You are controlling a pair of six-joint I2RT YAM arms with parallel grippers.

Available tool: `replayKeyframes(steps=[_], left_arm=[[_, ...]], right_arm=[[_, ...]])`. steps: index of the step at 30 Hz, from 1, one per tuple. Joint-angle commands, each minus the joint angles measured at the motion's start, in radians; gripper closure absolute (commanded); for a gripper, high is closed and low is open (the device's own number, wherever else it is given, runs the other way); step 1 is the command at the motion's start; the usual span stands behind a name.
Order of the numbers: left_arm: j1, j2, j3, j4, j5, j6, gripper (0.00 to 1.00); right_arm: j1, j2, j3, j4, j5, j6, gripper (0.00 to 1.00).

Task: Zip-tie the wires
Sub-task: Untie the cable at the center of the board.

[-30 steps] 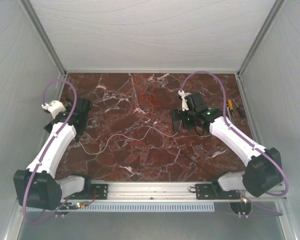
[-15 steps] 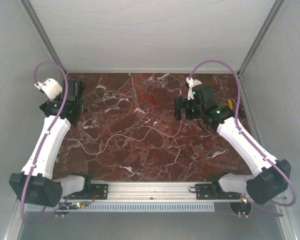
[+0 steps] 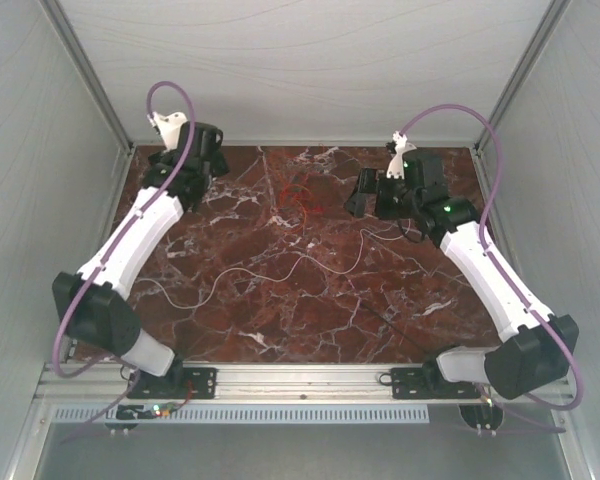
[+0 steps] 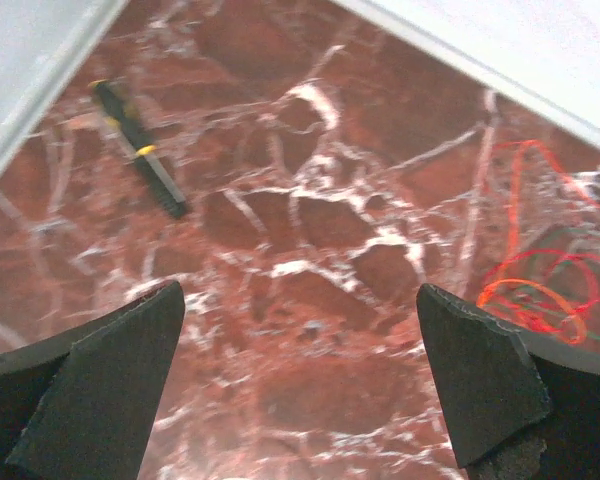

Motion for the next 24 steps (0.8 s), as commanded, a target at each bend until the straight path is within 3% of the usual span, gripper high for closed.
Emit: replayKeyframes(steps=[1,9,14,15,17,21,24], left_arm=[[-0.005,0.123,0.112,0.140,0.134,-0.013,0.00],[-0.012,0.326,0.257,0.179,0.245,-0.137,0.00],[0.029,0.399,0.320,0.153,0.478,-0.331,0.00],[0.053,0.399,0.293,0.175,0.594,-0.362,0.00],[0.082,0.363,0.180,0.261,0.672,-0.420,0.00],[0.096,0.226,-0.098,0.494,0.681,-0.434,0.00],[0.102,0.225,-0.143,0.442,0.682,-0.428,0.00]], right_arm=[[-0.012,0.036,0.045,0.011,-0.038,0.012,0.02],[-0.021,0.033,-0.002,0.033,-0.021,0.007,0.02],[-0.064,0.051,-0.004,-0.008,0.051,0.123,0.02],[-0.094,0.053,-0.017,0.003,-0.024,0.126,0.02],[-0.143,0.059,-0.044,0.027,-0.142,0.137,0.02],[-0.164,0.069,-0.072,0.031,-0.194,0.142,0.02],[-0.165,0.085,-0.076,0.020,-0.201,0.133,0.02]])
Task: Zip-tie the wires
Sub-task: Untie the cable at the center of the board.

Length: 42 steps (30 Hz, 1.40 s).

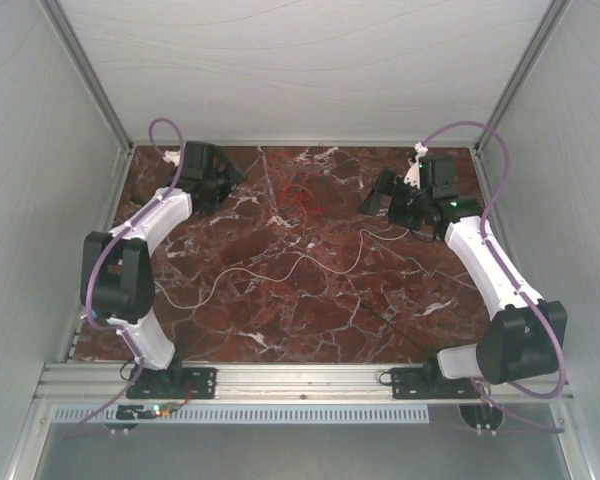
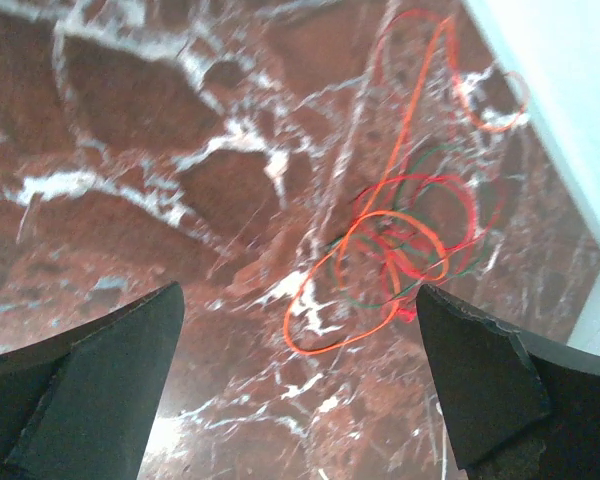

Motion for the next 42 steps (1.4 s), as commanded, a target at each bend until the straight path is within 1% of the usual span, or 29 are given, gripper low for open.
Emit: replayKeyframes(steps=[1,3,5,10,15,17,24,28,33,38,42], left_arm=[[-0.004,-0.015,-0.016,0.035,0.080,-0.034,0.00],[-0.015,0.034,0.032,-0.033,0.104,0.013,0.01],[-0.034,0.076,0.066,-0.055,0.110,0.069,0.02],[-0.065,0.174,0.108,-0.019,0.214,0.138,0.14],[-0.077,0.226,0.089,0.095,0.329,0.144,0.28],[-0.079,0.256,0.111,0.100,0.343,0.149,0.35],[-0.084,0.346,0.207,0.054,0.340,0.169,0.49],[-0.086,0.402,0.278,0.011,0.345,0.177,0.53],[-0.092,0.436,0.323,-0.022,0.341,0.175,0.60],[-0.096,0.471,0.364,-0.055,0.331,0.171,0.63],[-0.104,0.511,0.441,-0.103,0.328,0.173,0.64]], right_arm=[[0.002,0.027,-0.005,0.007,-0.079,0.012,0.02],[0.003,0.036,-0.009,0.007,-0.106,0.009,0.02],[0.004,0.039,-0.020,0.012,-0.131,0.016,0.02],[0.003,0.037,-0.039,0.009,-0.180,0.013,0.02],[0.003,0.016,-0.054,0.004,-0.176,0.016,0.02],[0.003,0.015,-0.057,-0.009,-0.161,0.011,0.02],[0.002,0.022,-0.056,-0.039,-0.131,-0.006,0.02],[0.000,0.026,-0.050,-0.045,-0.120,-0.013,0.02],[-0.003,0.036,-0.048,-0.053,-0.109,-0.023,0.02],[-0.008,0.047,-0.045,-0.061,-0.109,-0.027,0.02],[-0.012,0.049,-0.046,-0.061,-0.107,-0.029,0.02]])
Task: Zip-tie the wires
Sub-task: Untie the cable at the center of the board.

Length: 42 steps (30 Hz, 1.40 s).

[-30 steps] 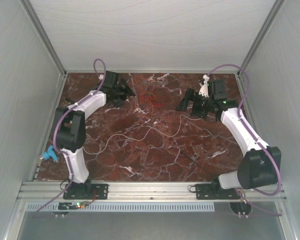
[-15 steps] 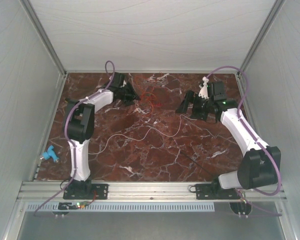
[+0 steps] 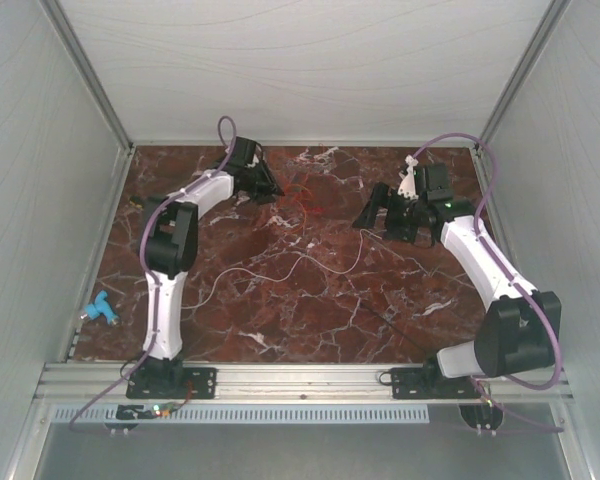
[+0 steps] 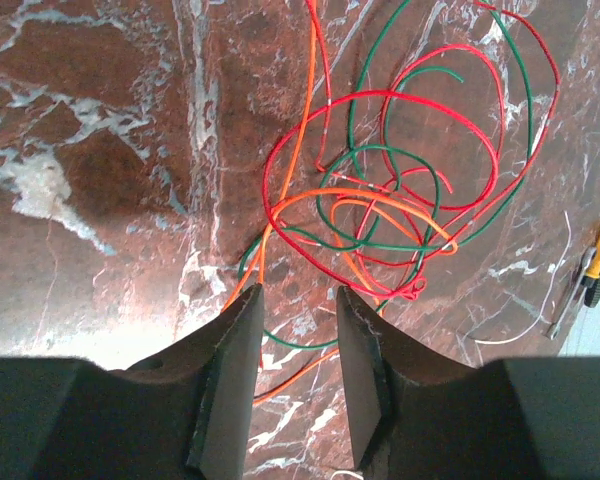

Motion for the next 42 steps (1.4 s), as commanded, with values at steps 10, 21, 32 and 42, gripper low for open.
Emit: replayKeyframes(steps=[10,21,32,42], left_arm=[[-0.018,0.056,0.111,-0.131,-0.058,0.013,0.60],[-0.020,0.048,0.094,-0.129,-0.044,0.031,0.65],[-0.028,0.049,0.093,-0.133,-0.036,0.033,0.77],[-0.034,0.046,0.097,-0.145,-0.026,0.061,1.00]], right_arm=[[-0.018,0.016,0.000,-0.025,0.004,-0.019,0.02],[-0.019,0.024,-0.007,-0.027,-0.009,-0.020,0.02],[-0.019,0.026,-0.008,-0.030,-0.012,-0.019,0.02],[-0.020,0.030,-0.013,-0.035,-0.013,-0.021,0.02]])
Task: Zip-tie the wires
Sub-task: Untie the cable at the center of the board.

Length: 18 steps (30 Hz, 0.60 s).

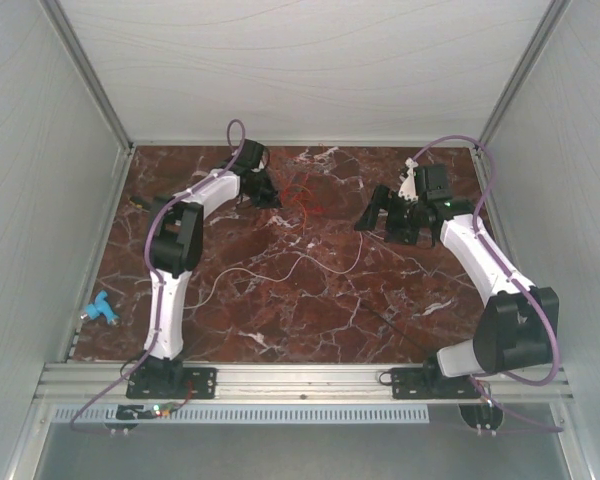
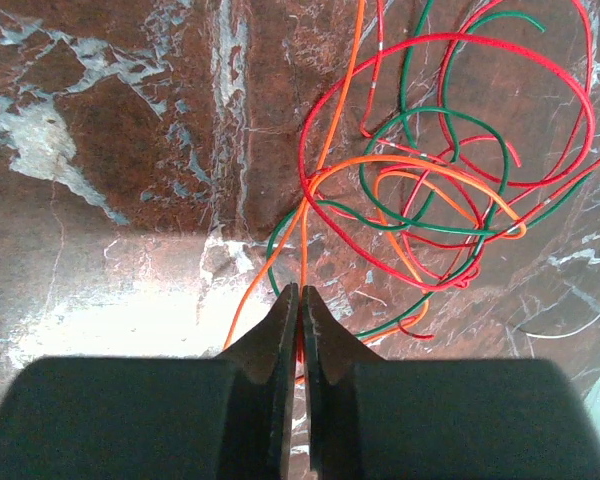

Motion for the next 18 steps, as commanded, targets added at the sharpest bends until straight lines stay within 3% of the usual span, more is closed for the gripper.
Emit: replayKeyframes(steps=[1,18], left_arm=[[-0.005,-0.009,0.024,-0.015,0.014,0.019,1.00],[-0.006,-0.217,0.021,-0.056,-0.043,0.025,1.00]], right_arm=[[-0.006,0.008,-0.012,-0.017,-0.014,-0.010,0.02],[-0.006,0.024,0.039,0.016,-0.045,0.024,0.02]])
